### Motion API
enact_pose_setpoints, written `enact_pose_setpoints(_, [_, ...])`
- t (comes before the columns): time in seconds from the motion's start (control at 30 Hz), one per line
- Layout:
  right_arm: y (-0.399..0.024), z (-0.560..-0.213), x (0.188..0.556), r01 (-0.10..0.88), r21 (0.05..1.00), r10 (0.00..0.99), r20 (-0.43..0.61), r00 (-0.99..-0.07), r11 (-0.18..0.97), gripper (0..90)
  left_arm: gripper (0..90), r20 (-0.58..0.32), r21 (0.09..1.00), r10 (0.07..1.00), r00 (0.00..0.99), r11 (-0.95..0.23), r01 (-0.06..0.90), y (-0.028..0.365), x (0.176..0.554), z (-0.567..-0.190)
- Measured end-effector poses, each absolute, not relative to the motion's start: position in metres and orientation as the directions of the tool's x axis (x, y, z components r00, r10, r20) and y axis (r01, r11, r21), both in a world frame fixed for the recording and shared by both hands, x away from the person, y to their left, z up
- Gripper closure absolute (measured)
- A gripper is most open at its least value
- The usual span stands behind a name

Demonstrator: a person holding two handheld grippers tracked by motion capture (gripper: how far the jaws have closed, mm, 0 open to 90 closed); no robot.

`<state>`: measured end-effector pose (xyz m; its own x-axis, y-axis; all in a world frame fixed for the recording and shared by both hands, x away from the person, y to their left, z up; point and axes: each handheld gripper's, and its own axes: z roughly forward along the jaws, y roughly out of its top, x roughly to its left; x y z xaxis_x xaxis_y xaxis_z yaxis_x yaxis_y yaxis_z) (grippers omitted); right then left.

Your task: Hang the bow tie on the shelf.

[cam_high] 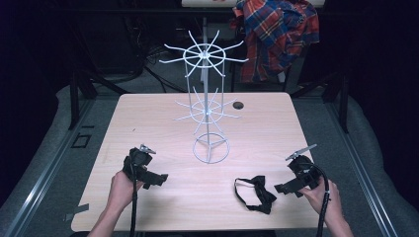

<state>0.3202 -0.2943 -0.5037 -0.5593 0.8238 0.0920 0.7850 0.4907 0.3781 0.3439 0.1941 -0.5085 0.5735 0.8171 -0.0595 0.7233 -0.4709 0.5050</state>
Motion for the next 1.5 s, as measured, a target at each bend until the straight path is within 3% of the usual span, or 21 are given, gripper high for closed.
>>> enact_pose_setpoints(0.4, [-0.283, -0.507, 0.318, 0.805, 0.372, 0.82, 0.164, -0.548, 0.463, 0.0, 0.0, -0.059, 0.519, 0.797, 0.601, -0.49, 0.701, 0.19, 0.342, -0.504])
enact_pose_setpoints(0.7, [-0.274, -0.511, 0.319, 0.808, 0.332, 0.82, 0.145, -0.554, 0.487, 0.0, 0.0, -0.051, 0.526, 0.796, 0.603, -0.492, 0.694, 0.189, 0.343, -0.503])
enact_pose_setpoints(0.73, [-0.273, -0.515, 0.319, 0.813, 0.355, 0.815, 0.191, -0.547, 0.462, 0.0, 0.0, -0.053, 0.527, 0.796, 0.603, -0.491, 0.694, 0.189, 0.343, -0.503])
enact_pose_setpoints(1.23, [-0.258, -0.52, 0.32, 0.807, 0.3, 0.806, 0.164, -0.569, 0.508, 0.0, 0.0, -0.051, 0.531, 0.792, 0.608, -0.495, 0.688, 0.187, 0.343, -0.503])
enact_pose_setpoints(1.5, [-0.251, -0.525, 0.32, 0.806, 0.338, 0.817, 0.153, -0.556, 0.485, 0.0, 0.0, -0.049, 0.535, 0.793, 0.608, -0.493, 0.686, 0.187, 0.342, -0.502])
